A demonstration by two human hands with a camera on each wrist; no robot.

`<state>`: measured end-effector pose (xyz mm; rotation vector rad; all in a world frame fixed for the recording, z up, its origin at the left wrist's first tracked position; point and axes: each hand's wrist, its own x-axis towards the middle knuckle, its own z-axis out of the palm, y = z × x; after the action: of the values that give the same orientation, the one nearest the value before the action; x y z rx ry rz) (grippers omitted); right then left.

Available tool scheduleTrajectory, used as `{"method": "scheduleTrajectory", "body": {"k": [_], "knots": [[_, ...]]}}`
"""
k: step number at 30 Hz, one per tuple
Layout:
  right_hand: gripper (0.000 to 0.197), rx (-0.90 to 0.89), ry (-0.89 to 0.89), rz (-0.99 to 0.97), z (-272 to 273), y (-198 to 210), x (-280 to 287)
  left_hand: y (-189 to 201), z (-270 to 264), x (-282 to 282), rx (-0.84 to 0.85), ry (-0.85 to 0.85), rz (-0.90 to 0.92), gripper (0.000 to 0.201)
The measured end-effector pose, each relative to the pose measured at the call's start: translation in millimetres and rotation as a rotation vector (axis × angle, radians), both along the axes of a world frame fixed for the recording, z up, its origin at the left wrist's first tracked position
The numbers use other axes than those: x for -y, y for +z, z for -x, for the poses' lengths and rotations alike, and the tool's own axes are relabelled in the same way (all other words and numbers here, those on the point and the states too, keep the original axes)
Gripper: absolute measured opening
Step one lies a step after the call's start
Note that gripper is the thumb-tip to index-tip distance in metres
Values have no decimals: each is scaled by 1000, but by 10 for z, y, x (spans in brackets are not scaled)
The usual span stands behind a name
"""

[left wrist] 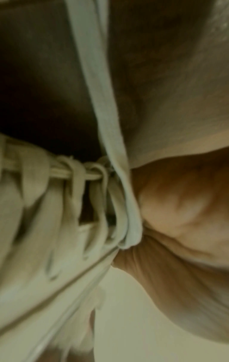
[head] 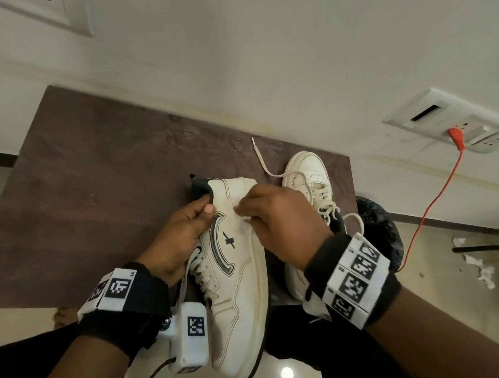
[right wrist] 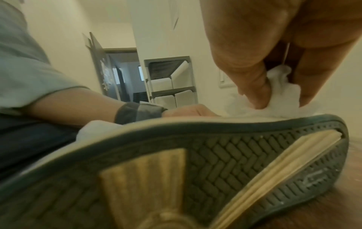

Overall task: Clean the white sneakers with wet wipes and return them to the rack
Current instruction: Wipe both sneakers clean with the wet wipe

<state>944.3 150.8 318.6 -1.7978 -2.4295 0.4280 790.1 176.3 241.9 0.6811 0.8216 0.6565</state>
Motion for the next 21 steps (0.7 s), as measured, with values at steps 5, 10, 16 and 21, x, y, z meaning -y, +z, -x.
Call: {"method": "scheduleTrajectory", "body": {"k": [5, 10, 16, 21], "knots": [[29, 40, 39, 58, -20, 77, 133, 14, -11, 9, -26, -6, -27, 30], [29, 112, -258, 33, -67, -55, -321, 10, 6, 5, -47, -26, -23, 31], [30, 58, -382, 111, -74, -24, -428, 4, -5, 9, -46, -22, -29, 31], [28, -3, -181, 53, -21, 32, 55, -14, -11, 21, -50, -11, -16, 33]]}}
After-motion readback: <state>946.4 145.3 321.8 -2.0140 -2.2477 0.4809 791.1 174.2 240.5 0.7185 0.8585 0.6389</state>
